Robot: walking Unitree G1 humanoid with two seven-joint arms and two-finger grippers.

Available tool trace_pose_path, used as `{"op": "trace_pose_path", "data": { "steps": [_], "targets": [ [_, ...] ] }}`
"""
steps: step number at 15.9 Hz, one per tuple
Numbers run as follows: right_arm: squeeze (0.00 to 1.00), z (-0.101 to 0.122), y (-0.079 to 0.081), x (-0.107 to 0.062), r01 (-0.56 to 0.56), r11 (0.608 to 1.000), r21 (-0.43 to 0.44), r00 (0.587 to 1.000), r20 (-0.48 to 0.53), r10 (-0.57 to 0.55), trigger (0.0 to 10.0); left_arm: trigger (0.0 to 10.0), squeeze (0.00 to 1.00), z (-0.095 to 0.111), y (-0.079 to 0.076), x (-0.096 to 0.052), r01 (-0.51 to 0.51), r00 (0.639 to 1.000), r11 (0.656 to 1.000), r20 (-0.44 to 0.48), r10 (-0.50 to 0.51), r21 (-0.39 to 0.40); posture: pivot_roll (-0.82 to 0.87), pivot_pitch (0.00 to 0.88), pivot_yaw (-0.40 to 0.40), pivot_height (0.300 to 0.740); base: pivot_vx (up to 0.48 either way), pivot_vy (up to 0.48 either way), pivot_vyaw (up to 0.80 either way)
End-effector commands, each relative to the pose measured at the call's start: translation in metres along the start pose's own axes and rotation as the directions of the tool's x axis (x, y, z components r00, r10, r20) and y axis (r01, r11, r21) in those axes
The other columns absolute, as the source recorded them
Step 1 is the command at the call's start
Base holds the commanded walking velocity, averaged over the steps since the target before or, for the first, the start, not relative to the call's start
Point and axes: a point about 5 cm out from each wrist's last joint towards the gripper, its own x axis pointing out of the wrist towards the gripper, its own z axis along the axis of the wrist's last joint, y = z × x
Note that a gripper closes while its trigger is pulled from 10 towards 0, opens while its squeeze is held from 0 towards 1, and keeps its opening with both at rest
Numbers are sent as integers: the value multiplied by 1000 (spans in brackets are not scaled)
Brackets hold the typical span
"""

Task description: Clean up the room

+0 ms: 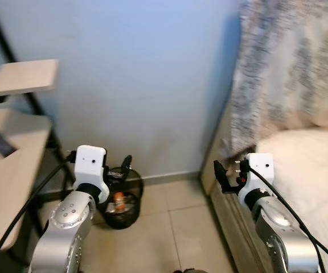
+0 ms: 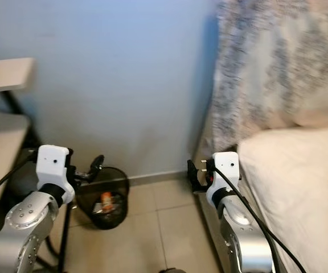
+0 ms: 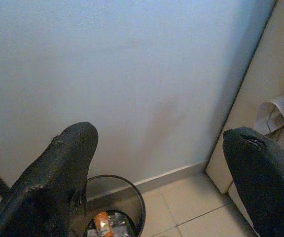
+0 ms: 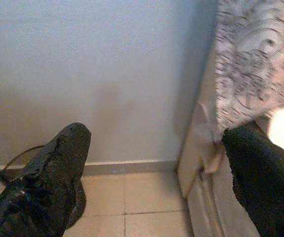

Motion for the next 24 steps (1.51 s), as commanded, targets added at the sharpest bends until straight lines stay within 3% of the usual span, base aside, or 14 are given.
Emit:
{"op": "trace_pose_path", "data": {
  "steps": [1,5,8,9,13,24],
  "targets": [
    [0,2,-1,4,18,1000,11,1000,12,-18,10000,10000,0,3,7,0,-69,998,997,5,69,-33,42,0,3,740,0,0,-800],
    [0,2,-1,8,67,995,68,998,13,-68,10000,10000,0,5,15,3,-123,992,992,18,123,-7,50,0,3,740,0,0,-800],
    [0,-1,-5,4,99,993,64,995,14,-100,10000,10000,0,6,19,5,-184,983,976,40,181,117,56,0,17,740,0,0,-800],
    [0,-1,-6,3,102,993,67,995,14,-103,10000,10000,0,7,17,6,-178,984,976,51,173,122,55,0,20,740,0,0,-800],
    [0,1,-4,-1,109,992,58,993,31,-111,10000,10000,0,6,14,1,-117,992,993,52,116,32,28,0,28,740,0,0,-800],
    [0,4,-6,3,92,996,21,995,36,-92,10000,10000,0,7,14,-2,-126,990,991,67,123,34,41,0,1,740,0,0,-800]
  ]
}}
